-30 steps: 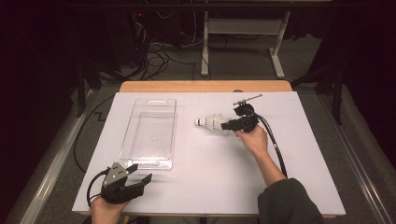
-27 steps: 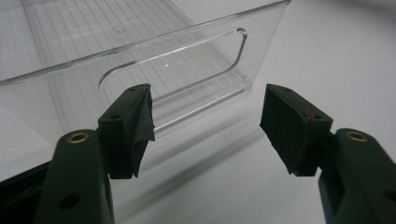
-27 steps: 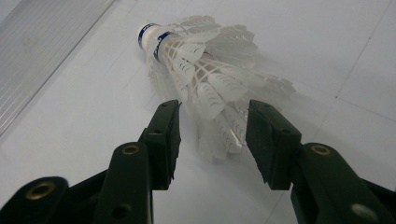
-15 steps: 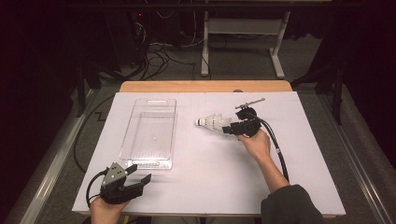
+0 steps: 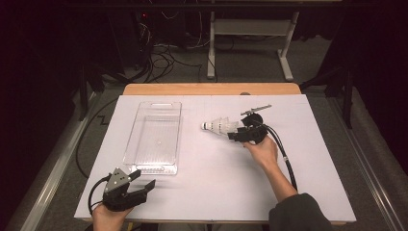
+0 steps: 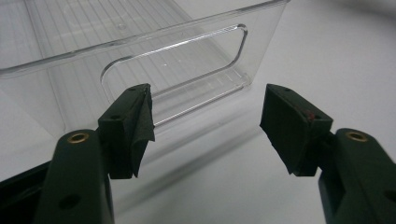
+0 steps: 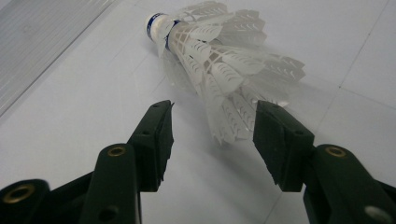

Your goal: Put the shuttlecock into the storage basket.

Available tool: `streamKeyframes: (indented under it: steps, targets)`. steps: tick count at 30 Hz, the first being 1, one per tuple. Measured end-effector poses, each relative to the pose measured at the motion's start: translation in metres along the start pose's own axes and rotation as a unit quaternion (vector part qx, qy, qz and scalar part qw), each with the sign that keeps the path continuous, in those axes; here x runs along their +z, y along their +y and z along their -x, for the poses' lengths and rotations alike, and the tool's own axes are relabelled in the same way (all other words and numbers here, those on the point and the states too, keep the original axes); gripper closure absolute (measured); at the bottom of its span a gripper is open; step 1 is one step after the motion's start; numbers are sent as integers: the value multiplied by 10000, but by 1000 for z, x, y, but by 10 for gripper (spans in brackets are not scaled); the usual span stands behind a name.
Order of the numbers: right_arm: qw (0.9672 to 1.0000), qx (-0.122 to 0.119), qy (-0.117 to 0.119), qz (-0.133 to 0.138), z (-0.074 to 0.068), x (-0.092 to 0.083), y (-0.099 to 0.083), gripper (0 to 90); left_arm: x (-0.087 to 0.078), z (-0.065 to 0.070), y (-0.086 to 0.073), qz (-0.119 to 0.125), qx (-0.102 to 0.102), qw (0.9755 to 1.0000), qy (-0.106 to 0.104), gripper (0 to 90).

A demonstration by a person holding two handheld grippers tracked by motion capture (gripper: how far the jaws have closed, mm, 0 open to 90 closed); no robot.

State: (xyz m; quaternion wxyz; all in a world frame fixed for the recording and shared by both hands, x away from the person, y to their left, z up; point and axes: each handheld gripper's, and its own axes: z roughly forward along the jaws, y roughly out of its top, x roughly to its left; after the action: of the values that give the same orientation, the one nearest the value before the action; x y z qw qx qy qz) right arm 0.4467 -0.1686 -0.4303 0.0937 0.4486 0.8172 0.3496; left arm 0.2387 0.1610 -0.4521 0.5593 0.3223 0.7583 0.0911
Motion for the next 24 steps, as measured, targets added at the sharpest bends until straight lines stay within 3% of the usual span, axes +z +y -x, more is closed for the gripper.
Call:
streamKeyframes:
  steps: [7,8,16,24]
  targets:
    - [9999,-127,-46,80,-4,2,2,428,0,-1,1,14,28,10000,-25,354]
    - [9998,-169,-53,104,-4,2,2,422,0,1,0,10,-45,10000,14,354]
    - [9998,-115,-83,142,-4,3,4,397,1,1,-1,-3,86,9999,-52,354]
    - [9997,-122,-110,180,-4,8,5,382,2,2,-1,15,74,10000,-39,354]
